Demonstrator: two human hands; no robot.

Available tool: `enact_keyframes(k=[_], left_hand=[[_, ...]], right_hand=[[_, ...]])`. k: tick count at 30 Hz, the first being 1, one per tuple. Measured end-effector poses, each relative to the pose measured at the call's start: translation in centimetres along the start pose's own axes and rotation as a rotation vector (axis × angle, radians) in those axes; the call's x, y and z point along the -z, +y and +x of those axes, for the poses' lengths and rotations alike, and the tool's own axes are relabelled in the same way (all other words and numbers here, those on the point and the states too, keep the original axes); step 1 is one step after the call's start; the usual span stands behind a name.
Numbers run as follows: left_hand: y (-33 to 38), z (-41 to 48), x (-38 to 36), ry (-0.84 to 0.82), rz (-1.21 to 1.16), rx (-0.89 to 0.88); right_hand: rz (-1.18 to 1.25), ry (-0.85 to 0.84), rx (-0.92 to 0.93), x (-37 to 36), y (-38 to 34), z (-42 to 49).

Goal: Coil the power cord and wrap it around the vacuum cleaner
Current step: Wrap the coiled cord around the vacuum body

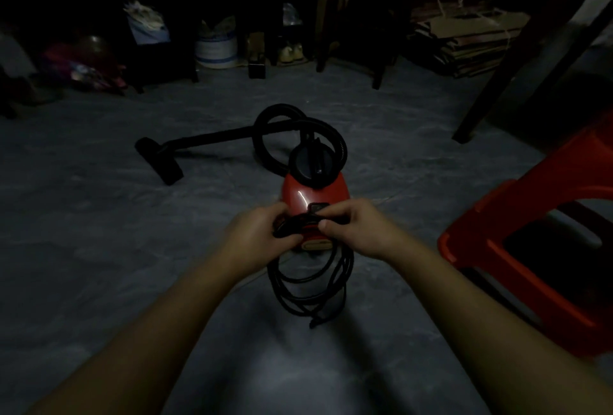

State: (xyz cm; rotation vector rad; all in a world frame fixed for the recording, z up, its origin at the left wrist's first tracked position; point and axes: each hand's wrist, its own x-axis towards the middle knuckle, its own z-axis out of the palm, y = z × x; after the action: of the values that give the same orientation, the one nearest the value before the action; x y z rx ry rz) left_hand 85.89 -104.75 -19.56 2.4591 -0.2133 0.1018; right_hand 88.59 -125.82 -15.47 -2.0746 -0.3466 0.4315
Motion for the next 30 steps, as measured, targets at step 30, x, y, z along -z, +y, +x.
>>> enact_keyframes(k=[30], left_hand=[[1.1,-0.8,-0.6,0.208,-0.314,0.157]], right_hand=[[0.340,-0.011,-0.158,0.9,-0.7,0.9]])
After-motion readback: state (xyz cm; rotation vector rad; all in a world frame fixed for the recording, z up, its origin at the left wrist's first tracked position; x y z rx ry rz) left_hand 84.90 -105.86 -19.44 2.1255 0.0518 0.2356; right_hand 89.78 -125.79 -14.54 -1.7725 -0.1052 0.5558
